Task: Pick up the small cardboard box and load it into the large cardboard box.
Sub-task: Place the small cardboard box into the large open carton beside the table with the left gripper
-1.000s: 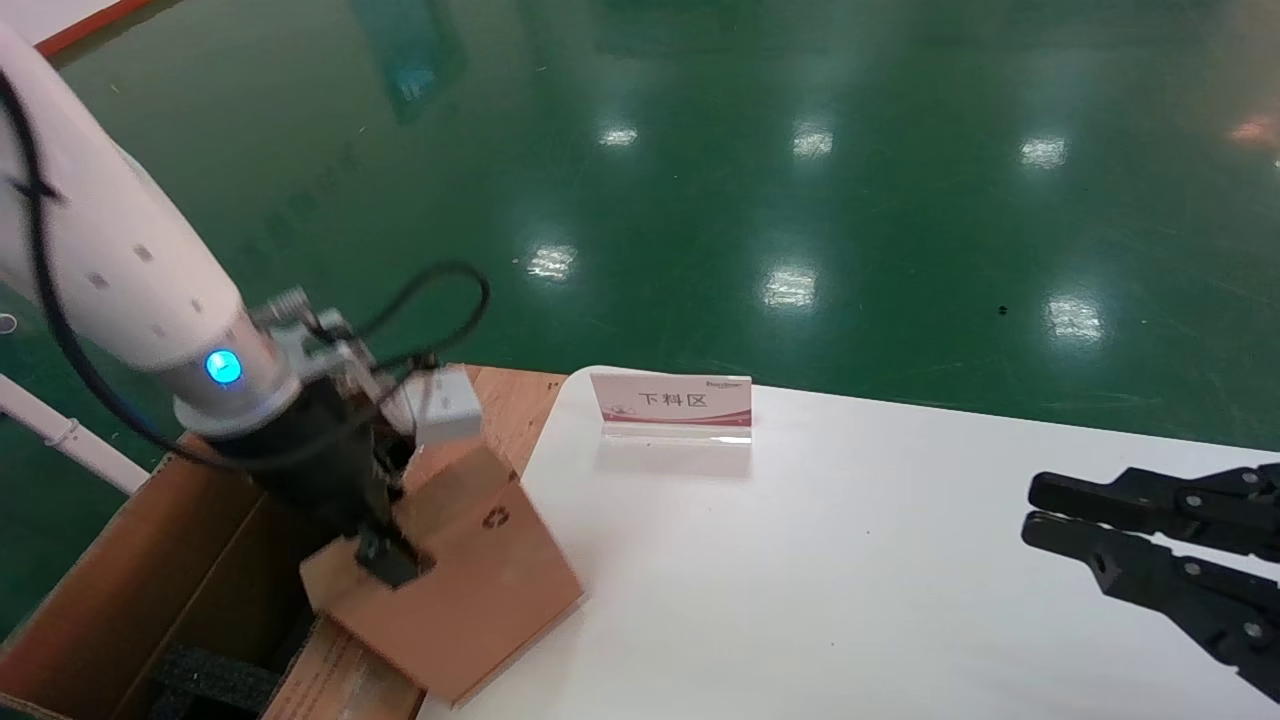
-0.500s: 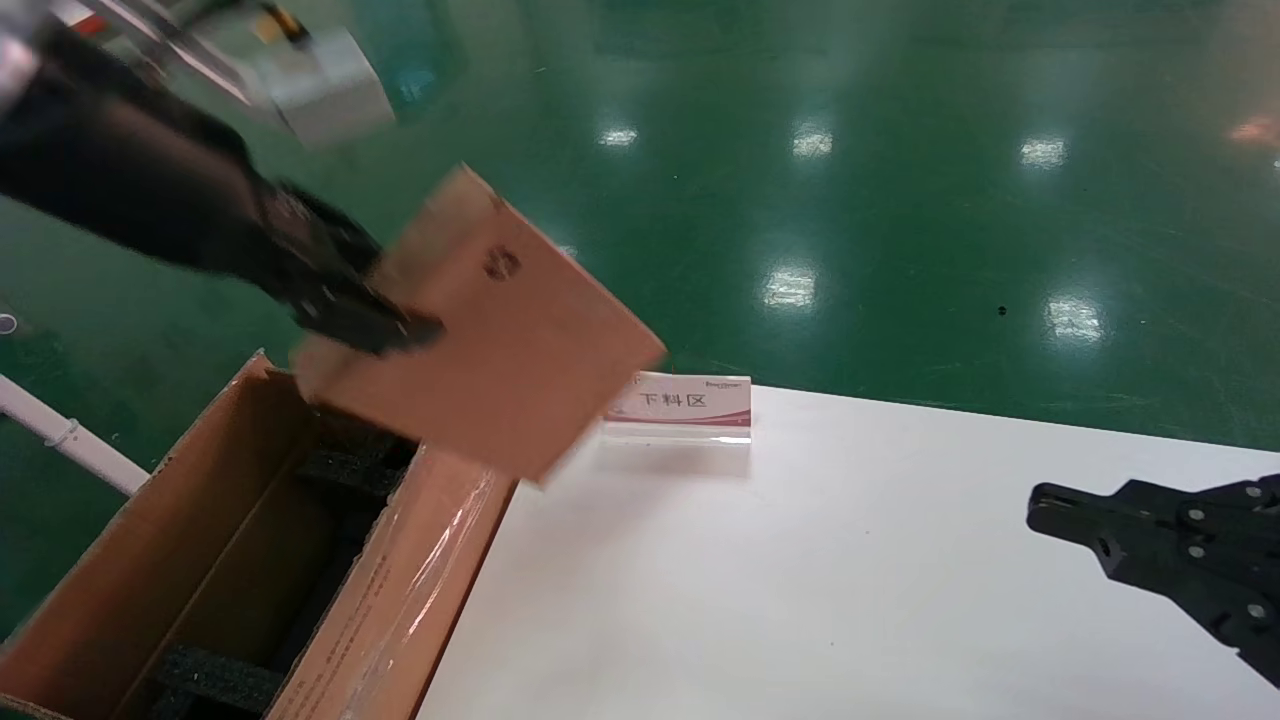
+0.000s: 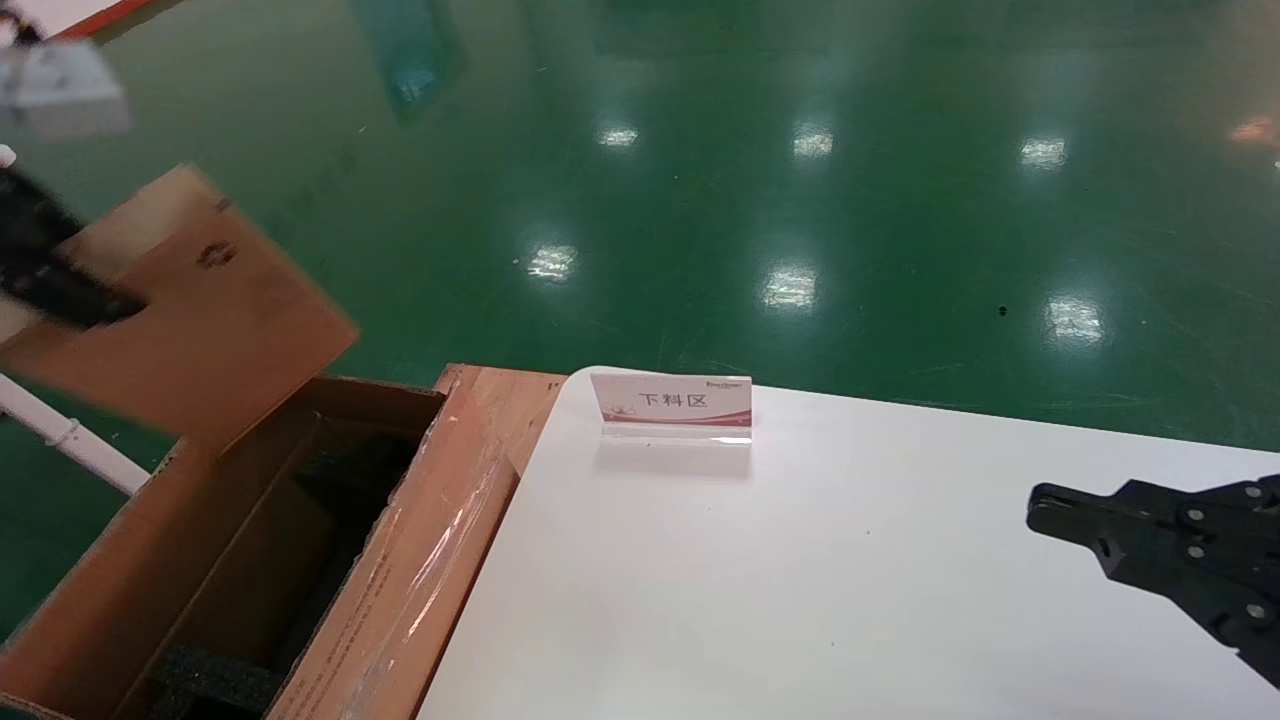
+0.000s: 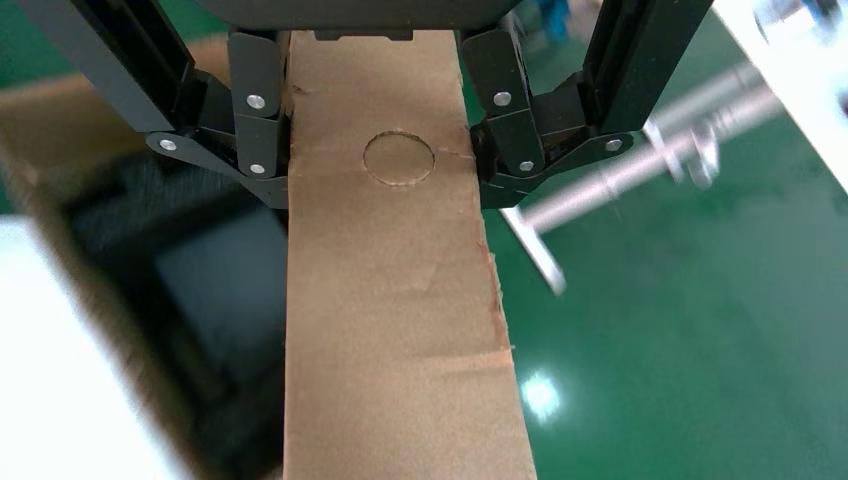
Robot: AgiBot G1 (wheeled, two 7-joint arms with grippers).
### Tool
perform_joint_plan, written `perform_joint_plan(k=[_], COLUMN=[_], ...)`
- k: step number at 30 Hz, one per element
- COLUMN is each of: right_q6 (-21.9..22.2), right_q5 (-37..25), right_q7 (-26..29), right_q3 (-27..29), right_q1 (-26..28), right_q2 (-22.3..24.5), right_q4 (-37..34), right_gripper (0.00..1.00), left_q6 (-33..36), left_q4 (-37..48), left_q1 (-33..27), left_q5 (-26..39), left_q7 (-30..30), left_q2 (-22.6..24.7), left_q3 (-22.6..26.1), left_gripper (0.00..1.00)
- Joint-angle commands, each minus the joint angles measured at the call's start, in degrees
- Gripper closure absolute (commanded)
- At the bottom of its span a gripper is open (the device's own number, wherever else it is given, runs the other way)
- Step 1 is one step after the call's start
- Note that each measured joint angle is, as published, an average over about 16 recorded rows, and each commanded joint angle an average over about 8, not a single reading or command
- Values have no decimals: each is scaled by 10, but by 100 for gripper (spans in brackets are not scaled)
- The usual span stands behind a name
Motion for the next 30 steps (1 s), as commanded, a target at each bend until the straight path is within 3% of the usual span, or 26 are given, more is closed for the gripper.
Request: perform_joint_plan(k=[1,9,22,23,30], right_q6=[0,0,0,0,0], right_q5=[0,0,1,1,1], right_q7=[0,0,0,0,-1], right_q3=[0,0,-1,-1,-1], right_q1=[0,0,0,0,0], right_q2=[0,0,0,0,0], right_q4=[0,0,0,0,0], right_gripper=[100,100,100,95,7], left_q6=[0,-5,-17,-18,-32], left_q4=[21,87,134,136,155], left_q1=[-5,-1,36,41,76], left_q5=[0,-60,-139,-142,-161], left_q7=[13,21,9,8,4], left_q2=[1,-10,-27,-28,-37], left_q3=[40,145,210,213,221], left_gripper=[100,100,100,100,100])
